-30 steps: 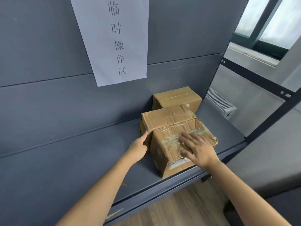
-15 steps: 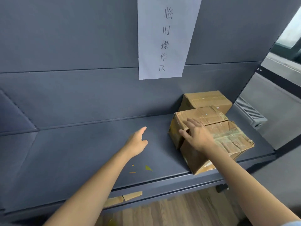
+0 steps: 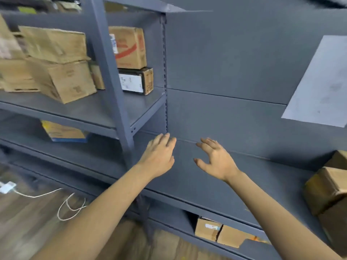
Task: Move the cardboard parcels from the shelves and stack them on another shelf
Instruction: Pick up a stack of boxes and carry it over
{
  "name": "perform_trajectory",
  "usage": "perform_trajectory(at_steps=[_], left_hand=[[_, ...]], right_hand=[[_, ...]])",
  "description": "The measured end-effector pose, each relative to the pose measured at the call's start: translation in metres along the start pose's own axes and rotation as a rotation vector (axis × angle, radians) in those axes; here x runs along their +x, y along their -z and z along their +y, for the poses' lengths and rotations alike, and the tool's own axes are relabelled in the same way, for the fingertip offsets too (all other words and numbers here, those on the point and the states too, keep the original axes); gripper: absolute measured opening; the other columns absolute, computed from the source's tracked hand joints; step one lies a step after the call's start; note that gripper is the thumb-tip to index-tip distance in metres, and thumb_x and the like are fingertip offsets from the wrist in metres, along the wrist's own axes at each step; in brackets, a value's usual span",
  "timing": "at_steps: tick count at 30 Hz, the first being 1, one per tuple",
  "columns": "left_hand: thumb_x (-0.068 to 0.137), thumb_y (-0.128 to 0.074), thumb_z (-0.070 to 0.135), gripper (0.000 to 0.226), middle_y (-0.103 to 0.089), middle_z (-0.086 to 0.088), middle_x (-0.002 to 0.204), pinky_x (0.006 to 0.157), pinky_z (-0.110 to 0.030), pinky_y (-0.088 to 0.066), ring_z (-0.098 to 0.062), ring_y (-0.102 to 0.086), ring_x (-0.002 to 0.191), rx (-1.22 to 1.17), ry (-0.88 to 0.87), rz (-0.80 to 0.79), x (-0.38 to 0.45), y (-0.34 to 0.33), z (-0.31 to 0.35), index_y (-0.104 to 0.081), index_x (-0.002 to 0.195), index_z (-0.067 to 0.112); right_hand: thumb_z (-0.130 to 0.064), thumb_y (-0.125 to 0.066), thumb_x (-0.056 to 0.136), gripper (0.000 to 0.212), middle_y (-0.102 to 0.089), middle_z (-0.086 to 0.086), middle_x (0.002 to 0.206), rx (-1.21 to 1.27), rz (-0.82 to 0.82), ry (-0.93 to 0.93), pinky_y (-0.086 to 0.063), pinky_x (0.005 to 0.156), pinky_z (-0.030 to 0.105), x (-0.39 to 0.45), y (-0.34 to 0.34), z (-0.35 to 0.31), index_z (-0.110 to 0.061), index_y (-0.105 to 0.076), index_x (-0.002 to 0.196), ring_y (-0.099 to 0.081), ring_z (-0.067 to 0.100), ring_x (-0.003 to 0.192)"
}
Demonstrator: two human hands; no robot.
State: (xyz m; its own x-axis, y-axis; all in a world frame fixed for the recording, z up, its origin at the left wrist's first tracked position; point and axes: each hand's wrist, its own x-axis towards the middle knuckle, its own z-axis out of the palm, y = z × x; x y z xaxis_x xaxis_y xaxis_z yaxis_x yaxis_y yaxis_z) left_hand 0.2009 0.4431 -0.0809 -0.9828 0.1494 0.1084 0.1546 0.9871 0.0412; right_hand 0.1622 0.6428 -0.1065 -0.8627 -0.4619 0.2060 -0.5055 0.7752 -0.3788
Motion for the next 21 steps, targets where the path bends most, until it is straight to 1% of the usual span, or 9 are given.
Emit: perform_trajectory(at_steps=[2,3,6,9,12,13,15,18,21], left_hand=[[0.098,-0.04,0.026,0.061,-0.009,-0.012,0.158,0.115,-0.04,-0.018,-0.027,-0.008,0.145,0.026,0.056,0.029,-0.031,0.015,-0.032,-0.012,0.15,0.011],[0.098,-0.041,0.027,0.062,-0.009,-0.012,0.157,0.115,-0.041,-0.018,-0.028,-0.008,0.145,0.039,0.099,0.035,-0.046,0.02,-0.047,-0.012,0.15,0.012],[0.097,-0.041,0.031,0.064,-0.009,-0.013,0.157,0.114,-0.043,-0.021,-0.03,-0.01,0.144,0.081,0.265,0.05,-0.088,0.034,-0.096,-0.01,0.15,0.012],[0.096,-0.043,0.035,0.068,-0.008,-0.013,0.157,0.113,-0.046,-0.021,-0.032,-0.01,0.143,0.088,0.408,0.061,-0.128,0.046,-0.143,-0.01,0.15,0.013],[0.095,-0.044,0.04,0.069,-0.007,-0.013,0.157,0.113,-0.048,-0.021,-0.032,-0.008,0.144,0.073,0.511,0.067,-0.163,0.059,-0.187,-0.01,0.15,0.014],[0.095,-0.044,0.041,0.07,-0.007,-0.013,0.157,0.113,-0.048,-0.021,-0.032,-0.007,0.144,0.059,0.54,0.074,-0.173,0.063,-0.201,-0.011,0.15,0.015],[0.095,-0.045,0.042,0.07,-0.005,-0.013,0.158,0.113,-0.049,-0.019,-0.032,-0.004,0.145,0.015,0.595,0.097,-0.185,0.07,-0.227,-0.01,0.15,0.017],[0.095,-0.045,0.043,0.07,-0.002,-0.012,0.159,0.114,-0.049,-0.016,-0.03,-0.001,0.145,-0.057,0.653,0.142,-0.192,0.081,-0.264,-0.01,0.15,0.019],[0.095,-0.045,0.044,0.07,0.0,-0.011,0.159,0.114,-0.048,-0.013,-0.029,0.002,0.146,-0.104,0.67,0.186,-0.185,0.085,-0.302,-0.011,0.151,0.02]], right_hand=[[-0.06,-0.034,0.076,0.08,-0.038,0.01,0.15,0.017,-0.003,0.103,-0.013,0.114,0.027,0.013,-0.009,-0.044,-0.012,-0.048,0.138,-0.027,0.023,0.143],[-0.059,-0.036,0.076,0.078,-0.039,0.01,0.149,0.028,-0.003,0.153,-0.014,0.113,0.026,0.019,-0.014,-0.065,-0.012,-0.048,0.137,-0.027,0.023,0.143],[-0.061,-0.03,0.074,0.083,-0.041,0.012,0.148,0.08,-0.008,0.298,-0.019,0.115,0.03,0.037,-0.031,-0.128,-0.01,-0.05,0.136,-0.03,0.025,0.141],[-0.055,-0.039,0.078,0.075,-0.039,0.011,0.149,0.116,-0.024,0.419,-0.012,0.112,0.021,0.053,-0.05,-0.189,-0.009,-0.048,0.137,-0.03,0.024,0.142],[-0.041,-0.054,0.086,0.064,-0.031,0.01,0.153,0.16,-0.048,0.494,-0.009,0.109,0.016,0.07,-0.069,-0.244,-0.011,-0.042,0.141,-0.023,0.022,0.144],[-0.036,-0.058,0.089,0.062,-0.028,0.009,0.155,0.183,-0.055,0.502,-0.009,0.11,0.017,0.076,-0.074,-0.26,-0.012,-0.039,0.143,-0.02,0.022,0.145],[-0.029,-0.062,0.09,0.064,-0.021,0.011,0.157,0.224,-0.049,0.498,-0.011,0.114,0.025,0.093,-0.082,-0.287,-0.014,-0.034,0.145,-0.015,0.024,0.146],[-0.031,-0.061,0.088,0.07,-0.013,0.015,0.158,0.258,-0.001,0.477,-0.013,0.117,0.038,0.127,-0.09,-0.318,-0.015,-0.028,0.148,-0.009,0.031,0.146],[-0.028,-0.062,0.088,0.076,-0.007,0.016,0.159,0.305,0.074,0.412,-0.011,0.118,0.043,0.171,-0.096,-0.339,-0.017,-0.021,0.15,-0.004,0.032,0.146]])
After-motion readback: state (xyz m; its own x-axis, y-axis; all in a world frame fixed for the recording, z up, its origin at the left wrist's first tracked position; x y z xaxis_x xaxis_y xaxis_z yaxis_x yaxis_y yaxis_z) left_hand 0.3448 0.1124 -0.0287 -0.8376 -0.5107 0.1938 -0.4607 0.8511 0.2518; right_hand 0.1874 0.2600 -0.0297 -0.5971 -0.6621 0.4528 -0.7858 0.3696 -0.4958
